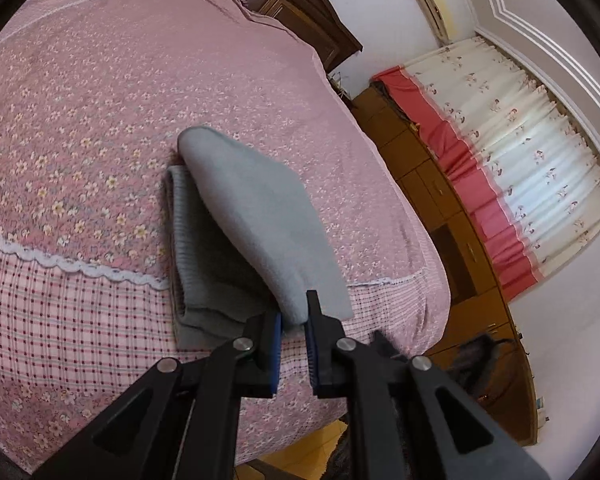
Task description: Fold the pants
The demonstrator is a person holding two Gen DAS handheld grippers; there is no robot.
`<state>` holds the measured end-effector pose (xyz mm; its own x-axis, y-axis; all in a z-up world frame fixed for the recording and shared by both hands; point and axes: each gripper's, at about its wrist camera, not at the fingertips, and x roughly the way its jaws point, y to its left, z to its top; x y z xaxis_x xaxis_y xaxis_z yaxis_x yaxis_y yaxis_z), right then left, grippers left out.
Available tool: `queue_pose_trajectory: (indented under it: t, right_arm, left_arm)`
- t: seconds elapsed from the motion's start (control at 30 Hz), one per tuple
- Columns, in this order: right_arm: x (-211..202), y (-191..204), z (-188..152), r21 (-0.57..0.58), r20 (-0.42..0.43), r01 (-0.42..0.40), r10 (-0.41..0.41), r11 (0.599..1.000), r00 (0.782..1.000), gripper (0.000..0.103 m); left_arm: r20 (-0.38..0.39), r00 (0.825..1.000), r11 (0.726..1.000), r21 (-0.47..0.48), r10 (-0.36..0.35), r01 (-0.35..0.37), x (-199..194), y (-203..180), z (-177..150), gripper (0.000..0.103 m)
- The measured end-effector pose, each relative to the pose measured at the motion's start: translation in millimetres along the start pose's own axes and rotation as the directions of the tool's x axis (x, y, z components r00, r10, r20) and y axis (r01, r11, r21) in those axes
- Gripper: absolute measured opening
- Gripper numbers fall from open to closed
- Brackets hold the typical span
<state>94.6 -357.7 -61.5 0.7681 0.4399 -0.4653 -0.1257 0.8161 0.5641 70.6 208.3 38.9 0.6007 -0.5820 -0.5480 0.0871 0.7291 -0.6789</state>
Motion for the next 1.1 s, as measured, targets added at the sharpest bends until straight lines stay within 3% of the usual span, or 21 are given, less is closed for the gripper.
queue_pose_trajectory:
  t: [0.03, 0.1, 0.13, 0.17, 0.23, 0.27, 0.4, 0.43, 0.47, 0.53, 0.63, 0.8, 0.87, 0.93, 1.0, 1.1]
  right_arm:
    - [-3.2, 8.2, 6.1, -0.018, 0.013, -0.053, 0.053, 0.998, 0.999, 0.072]
    - [-9.7, 42.0, 17.7, -0.148, 0.047, -0.137, 0.145, 0.979, 0.988, 0.054]
    - [-10.1, 54.1, 18.9, -0.21, 0.046, -0.146, 0.159, 0.967, 0.986, 0.034]
    - [-5.0, 70.5, 21.0, -0.274, 0.017, -0.178, 0.19, 0.945, 0.982, 0.023]
    - [21.4, 88.9, 18.9, -0.294, -0.137, -0.365, 0.339, 0.883, 0.931, 0.023]
    - [33.0, 90.4, 16.8, -0.268, -0.191, -0.397, 0.355, 0.878, 0.915, 0.022]
    - [71.4, 48.1, -2.1, -0.121, -0.298, -0.322, 0.275, 0.939, 0.914, 0.018]
    - [76.4, 32.2, -6.9, -0.093, -0.31, -0.28, 0.24, 0.956, 0.92, 0.0]
    - [77.6, 19.3, -12.5, -0.079, -0.297, -0.221, 0.189, 0.972, 0.936, 0.0]
    - [70.2, 13.7, -19.2, -0.114, -0.245, -0.197, 0.165, 0.974, 0.955, 0.0]
    - [54.3, 30.1, -23.5, -0.214, -0.24, -0.179, 0.126, 0.96, 0.963, 0.004]
    - [43.3, 37.6, 3.7, -0.128, -0.207, -0.304, 0.274, 0.944, 0.939, 0.005]
    - [45.8, 42.4, 5.6, -0.115, -0.201, -0.338, 0.311, 0.934, 0.929, 0.005]
    - [51.2, 41.6, 17.2, -0.11, -0.199, -0.375, 0.349, 0.921, 0.916, 0.005]
    - [56.6, 47.5, 29.0, -0.1, -0.205, -0.392, 0.367, 0.915, 0.907, 0.005]
    - [68.3, 59.3, 31.7, -0.067, -0.238, -0.429, 0.403, 0.901, 0.884, 0.005]
  left_arm:
    - [-0.001, 1.0, 1.0, 0.002, 0.005, -0.005, 0.5, 2.1, -2.1, 0.01]
    - [-0.009, 1.0, 1.0, 0.009, 0.018, -0.018, 7.4, 2.1, -7.9, 0.01]
    - [-0.01, 1.0, 1.0, 0.01, 0.021, -0.021, 9.1, 3.3, -9.8, 0.01]
    - [-0.01, 1.0, 1.0, 0.012, 0.025, -0.025, 10.7, 4.5, -12.1, 0.01]
    - [-0.013, 0.999, 0.999, 0.023, 0.043, -0.043, 14.5, 6.6, -16.9, 0.01]
    - [-0.012, 0.999, 0.998, 0.023, 0.053, -0.053, 16.9, 6.0, -16.2, 0.01]
    - [-0.008, 0.998, 0.998, 0.01, 0.059, -0.059, 20.6, 13.6, -25.9, 0.011]
    - [-0.005, 0.998, 0.998, 0.01, 0.066, -0.066, 21.9, 17.1, -28.3, 0.011]
    - [-0.006, 0.997, 0.997, 0.009, 0.081, -0.081, 24.5, 19.7, -29.4, 0.012]
    - [-0.02, 0.992, 0.992, 0.032, 0.124, -0.123, 33.6, 25.5, -36.3, 0.017]
    - [0.002, 0.989, 0.987, 0.057, 0.151, -0.15, 40.0, 28.3, -47.7, 0.019]
    - [0.06, 0.985, 0.987, 0.002, 0.163, -0.163, 14.2, 27.2, -56.8, 0.033]
    - [0.134, 0.96, 0.969, 0.009, 0.245, -0.248, -5.7, 11.1, -55.9, 0.033]
    - [0.19, 0.942, 0.955, 0.055, 0.276, -0.291, -16.9, -8.3, -51.2, 0.038]
    - [0.213, 0.942, 0.948, 0.13, 0.259, -0.29, -20.6, -35.0, -43.6, 0.046]
    - [0.196, 0.956, 0.937, 0.234, 0.216, -0.26, -1.1, -62.7, -34.0, 0.046]
